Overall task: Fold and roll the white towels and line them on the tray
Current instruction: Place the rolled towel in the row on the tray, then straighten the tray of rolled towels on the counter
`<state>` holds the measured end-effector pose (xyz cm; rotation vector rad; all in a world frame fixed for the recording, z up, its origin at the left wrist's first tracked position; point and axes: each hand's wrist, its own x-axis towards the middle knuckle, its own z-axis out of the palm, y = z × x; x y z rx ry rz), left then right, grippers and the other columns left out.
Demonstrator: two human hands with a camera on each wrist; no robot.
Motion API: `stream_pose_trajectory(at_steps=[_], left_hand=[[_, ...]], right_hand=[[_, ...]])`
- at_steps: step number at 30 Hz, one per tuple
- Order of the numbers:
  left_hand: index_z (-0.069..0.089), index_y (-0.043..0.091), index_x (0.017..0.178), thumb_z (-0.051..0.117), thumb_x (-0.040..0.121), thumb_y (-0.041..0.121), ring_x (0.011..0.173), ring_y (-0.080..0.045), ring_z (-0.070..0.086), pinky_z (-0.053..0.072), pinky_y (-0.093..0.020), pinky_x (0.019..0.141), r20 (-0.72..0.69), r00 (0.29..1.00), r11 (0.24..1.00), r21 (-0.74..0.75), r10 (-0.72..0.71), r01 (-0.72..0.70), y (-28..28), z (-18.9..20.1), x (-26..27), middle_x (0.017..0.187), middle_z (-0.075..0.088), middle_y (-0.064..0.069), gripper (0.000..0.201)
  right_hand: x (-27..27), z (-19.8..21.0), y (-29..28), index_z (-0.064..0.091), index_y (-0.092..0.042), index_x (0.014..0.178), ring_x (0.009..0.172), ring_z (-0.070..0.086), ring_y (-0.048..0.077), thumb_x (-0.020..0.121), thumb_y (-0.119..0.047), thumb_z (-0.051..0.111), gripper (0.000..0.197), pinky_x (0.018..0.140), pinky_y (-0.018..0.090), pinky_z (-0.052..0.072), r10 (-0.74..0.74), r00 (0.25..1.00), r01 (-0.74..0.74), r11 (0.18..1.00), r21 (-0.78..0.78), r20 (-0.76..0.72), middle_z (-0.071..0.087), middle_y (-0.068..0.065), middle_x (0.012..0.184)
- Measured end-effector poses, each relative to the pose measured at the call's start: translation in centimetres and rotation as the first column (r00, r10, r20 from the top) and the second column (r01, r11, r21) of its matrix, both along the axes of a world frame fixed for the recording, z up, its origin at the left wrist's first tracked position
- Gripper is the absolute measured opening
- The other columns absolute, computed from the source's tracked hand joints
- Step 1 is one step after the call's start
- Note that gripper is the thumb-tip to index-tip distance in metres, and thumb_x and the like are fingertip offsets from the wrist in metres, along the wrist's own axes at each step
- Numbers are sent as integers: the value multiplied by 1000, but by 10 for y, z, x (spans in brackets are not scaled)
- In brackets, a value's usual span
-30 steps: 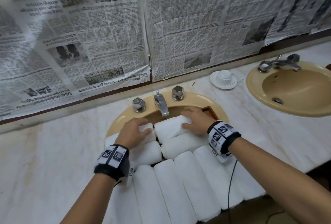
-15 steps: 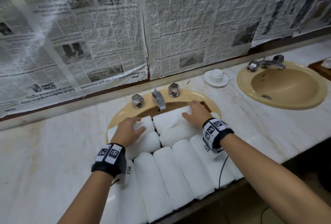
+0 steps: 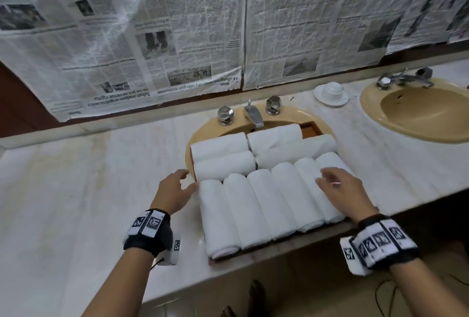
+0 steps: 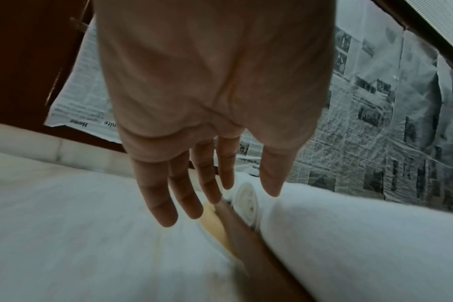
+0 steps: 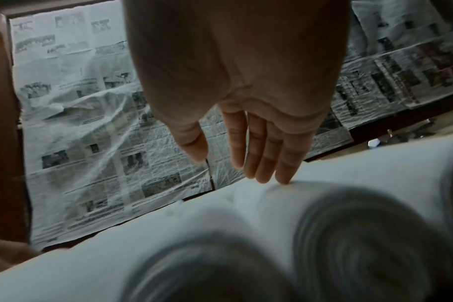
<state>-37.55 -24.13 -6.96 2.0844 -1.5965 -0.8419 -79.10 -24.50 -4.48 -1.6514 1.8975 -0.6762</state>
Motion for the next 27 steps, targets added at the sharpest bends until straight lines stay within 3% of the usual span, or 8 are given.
stream_pose_trajectory(at_steps=[3,9,13,19,21,24,27], left_hand=[[49,15,141,67,92,37,116,-25,59,46,-36,99,-26,999,998,54,21,-20,17,-8,4,136,58,-6,57],[50,16,140,66,93,36,112,-23,61,47,-32,93,-53,997,995,80,58,-53,24,-18,7,132,60,-6,54],[52,17,138,67,92,36,108,-21,63,49,-33,95,-85,996,996,90,10,-3,19,-22,7,129,62,-4,52],[53,17,137,68,91,33,100,-17,62,46,-27,88,-127,988,994,60,-88,96,-3,-32,19,125,63,-3,51],[54,18,134,69,90,32,100,-18,62,49,-31,88,-157,980,988,70,-124,137,-14,-36,25,121,64,-2,49],[54,22,129,72,86,33,95,-24,70,58,-41,83,-281,950,974,133,-140,183,-26,-47,33,113,68,-1,47],[53,25,121,79,70,46,89,-25,73,59,-47,86,-399,913,970,177,-87,169,-38,-66,38,104,72,-5,60]], right_hand=[[23,-16,40,65,-11,118,102,58,16,90,-22,70,31,94,26,42,54,998,-54,999,3,45,64,2,114],[59,-32,87,65,-16,110,105,45,10,90,-22,68,22,92,24,35,101,994,-106,987,-122,-47,53,-5,109],[82,-36,107,67,-14,108,97,53,11,89,-25,68,22,90,29,44,88,994,-97,985,-142,-65,56,-8,99],[125,-41,141,61,-17,97,84,58,4,89,-24,69,14,72,15,44,-112,993,117,988,-105,47,53,-3,101],[142,-46,151,59,-15,102,83,58,3,89,-27,69,20,70,14,43,-219,973,219,976,0,76,59,1,101],[174,-59,169,53,-9,126,87,60,10,91,-33,66,44,80,24,45,-366,920,321,909,265,141,63,3,105],[208,-74,172,36,-6,146,96,60,15,93,-35,64,66,87,25,43,-441,876,352,860,368,193,64,1,106]])
